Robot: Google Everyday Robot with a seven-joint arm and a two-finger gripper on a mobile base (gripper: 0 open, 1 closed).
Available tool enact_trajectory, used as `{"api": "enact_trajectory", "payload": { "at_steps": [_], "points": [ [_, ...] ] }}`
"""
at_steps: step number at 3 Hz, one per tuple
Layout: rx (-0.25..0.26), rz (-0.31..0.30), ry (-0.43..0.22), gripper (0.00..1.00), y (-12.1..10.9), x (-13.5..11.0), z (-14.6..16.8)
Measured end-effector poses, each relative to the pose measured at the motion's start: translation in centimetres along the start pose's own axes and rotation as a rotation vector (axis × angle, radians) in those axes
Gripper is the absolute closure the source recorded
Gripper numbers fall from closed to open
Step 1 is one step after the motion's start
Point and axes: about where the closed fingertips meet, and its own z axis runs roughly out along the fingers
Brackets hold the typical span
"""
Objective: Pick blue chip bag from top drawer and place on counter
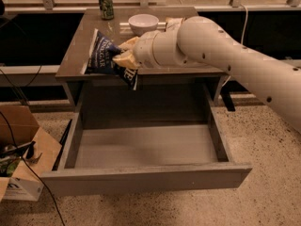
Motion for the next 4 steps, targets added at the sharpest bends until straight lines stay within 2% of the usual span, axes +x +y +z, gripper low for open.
{"api": "enact_trajectory", "payload": {
  "at_steps": [1, 2, 3, 4],
  "points": [
    [0.107, -0.006, -0.042, 1.00, -3.6, -0.1, 2.3],
    [0.181, 0.008, -0.060, 0.84, -7.3, 0.7, 4.6],
    [0.256, 0.088, -0.051, 0.61, -10.8, 3.8, 6.7],
    [0.257, 0.089, -0.048, 0.38, -10.8, 4.0, 6.8]
  ]
}}
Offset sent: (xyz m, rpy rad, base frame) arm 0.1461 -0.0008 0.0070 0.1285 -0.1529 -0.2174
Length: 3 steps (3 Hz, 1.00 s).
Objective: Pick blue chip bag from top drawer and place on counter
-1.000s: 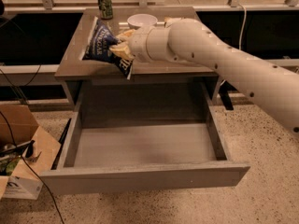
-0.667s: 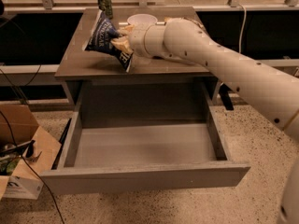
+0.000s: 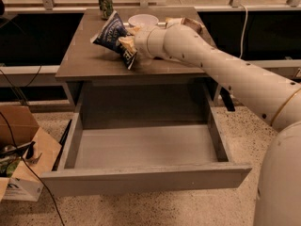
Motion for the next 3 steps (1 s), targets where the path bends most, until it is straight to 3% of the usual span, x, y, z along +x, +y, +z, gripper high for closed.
{"api": "enact_trajectory", "payload": {
  "at_steps": [1, 2, 3],
  "points": [
    [-0.004, 0.000, -0.001, 0.15, 0.21, -0.06, 0.16],
    [-0.007, 0.000, -0.002, 0.00, 0.39, -0.09, 0.30],
    [-0.007, 0.000, -0.002, 0.00, 0.39, -0.09, 0.30]
  ]
}}
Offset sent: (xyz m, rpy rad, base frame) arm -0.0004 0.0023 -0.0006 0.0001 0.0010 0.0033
